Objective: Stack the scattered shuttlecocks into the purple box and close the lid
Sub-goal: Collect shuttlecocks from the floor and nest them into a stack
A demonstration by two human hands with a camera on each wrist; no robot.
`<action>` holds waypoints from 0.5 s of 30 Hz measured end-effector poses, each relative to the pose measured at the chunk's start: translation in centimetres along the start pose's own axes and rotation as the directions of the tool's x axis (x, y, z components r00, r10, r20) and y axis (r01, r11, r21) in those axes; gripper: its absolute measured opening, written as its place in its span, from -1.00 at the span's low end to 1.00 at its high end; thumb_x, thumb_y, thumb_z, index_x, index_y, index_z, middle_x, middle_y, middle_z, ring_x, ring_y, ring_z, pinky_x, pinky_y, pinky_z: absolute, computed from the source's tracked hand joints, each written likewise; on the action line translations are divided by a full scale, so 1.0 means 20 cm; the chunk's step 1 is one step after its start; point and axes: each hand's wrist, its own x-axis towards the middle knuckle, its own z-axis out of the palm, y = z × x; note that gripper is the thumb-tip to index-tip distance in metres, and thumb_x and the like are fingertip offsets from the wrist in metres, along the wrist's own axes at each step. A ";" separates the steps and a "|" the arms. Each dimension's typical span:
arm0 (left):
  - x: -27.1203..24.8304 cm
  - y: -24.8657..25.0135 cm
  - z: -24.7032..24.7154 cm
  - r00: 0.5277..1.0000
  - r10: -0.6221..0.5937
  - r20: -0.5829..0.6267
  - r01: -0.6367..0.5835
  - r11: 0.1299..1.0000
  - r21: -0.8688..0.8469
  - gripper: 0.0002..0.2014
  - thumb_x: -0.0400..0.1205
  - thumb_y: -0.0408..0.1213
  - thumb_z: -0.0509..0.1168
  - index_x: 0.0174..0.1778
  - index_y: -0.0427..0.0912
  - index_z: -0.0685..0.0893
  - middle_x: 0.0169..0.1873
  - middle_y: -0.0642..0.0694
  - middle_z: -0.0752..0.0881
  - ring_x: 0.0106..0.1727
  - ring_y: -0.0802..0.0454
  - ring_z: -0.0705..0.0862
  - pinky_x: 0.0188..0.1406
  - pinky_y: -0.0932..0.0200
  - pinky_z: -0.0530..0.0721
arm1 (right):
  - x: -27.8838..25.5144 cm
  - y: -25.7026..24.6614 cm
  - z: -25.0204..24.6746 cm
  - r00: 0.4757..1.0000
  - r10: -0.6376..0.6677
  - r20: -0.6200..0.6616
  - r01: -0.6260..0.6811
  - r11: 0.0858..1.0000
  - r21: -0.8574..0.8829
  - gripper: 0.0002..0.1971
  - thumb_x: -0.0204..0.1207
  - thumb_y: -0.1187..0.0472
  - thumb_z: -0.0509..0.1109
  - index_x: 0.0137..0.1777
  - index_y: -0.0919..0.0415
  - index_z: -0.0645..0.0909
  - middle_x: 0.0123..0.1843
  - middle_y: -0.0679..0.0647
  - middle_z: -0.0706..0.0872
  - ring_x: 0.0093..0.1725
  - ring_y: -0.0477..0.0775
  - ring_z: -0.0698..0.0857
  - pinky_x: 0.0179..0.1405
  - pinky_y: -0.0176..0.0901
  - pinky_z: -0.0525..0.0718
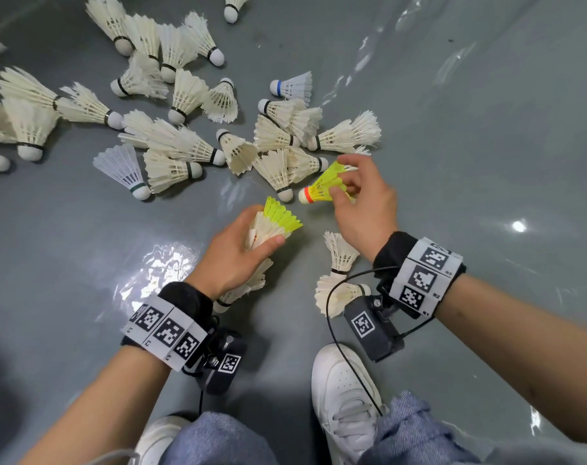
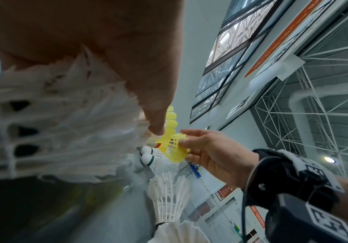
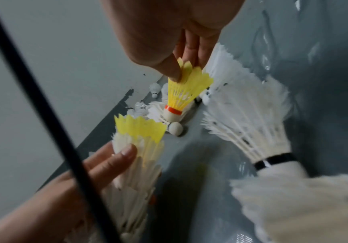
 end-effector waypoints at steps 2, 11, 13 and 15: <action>-0.01 -0.01 -0.02 1.000 -0.004 -0.015 0.004 1.000 0.003 -0.50 0.56 0.10 0.35 0.40 0.17 0.43 0.05 0.10 0.67 0.08 0.06 0.61 0.02 0.29 0.43 | 0.00 -0.06 0.01 0.997 -0.080 0.019 0.079 0.996 0.046 -0.63 0.49 0.39 0.36 0.26 0.08 0.56 -0.13 -0.01 0.70 -0.16 -0.04 0.63 -0.04 -0.44 0.51; -0.06 -0.02 -0.10 0.988 0.103 -0.116 -0.120 0.980 -0.157 -0.20 0.31 0.15 0.56 0.38 0.42 0.24 0.04 0.33 0.62 0.02 0.40 0.63 -0.01 0.50 0.56 | -0.06 -0.21 0.11 0.869 -0.327 0.372 0.302 0.945 0.126 -0.60 0.50 0.47 0.24 0.27 0.12 0.57 -0.03 -0.03 0.73 0.07 -0.09 0.71 0.17 -0.22 0.62; -0.06 -0.02 -0.10 0.988 0.105 -0.115 -0.122 0.981 -0.153 -0.19 0.32 0.16 0.54 0.40 0.44 0.21 0.08 0.38 0.59 0.08 0.41 0.61 0.03 0.50 0.55 | -0.06 -0.21 0.11 0.856 -0.342 0.388 0.307 0.940 0.151 -0.60 0.51 0.47 0.22 0.28 0.13 0.56 -0.01 -0.03 0.72 0.09 -0.12 0.70 0.18 -0.24 0.62; -0.06 -0.02 -0.09 0.991 0.095 -0.092 -0.107 0.984 -0.146 -0.30 0.40 0.13 0.48 0.39 0.39 0.27 0.06 0.36 0.61 0.06 0.42 0.61 0.01 0.44 0.54 | -0.04 -0.19 0.11 0.844 -0.352 0.405 0.313 0.936 0.162 -0.61 0.53 0.46 0.20 0.29 0.13 0.55 0.04 0.03 0.73 0.10 -0.12 0.69 0.19 -0.24 0.62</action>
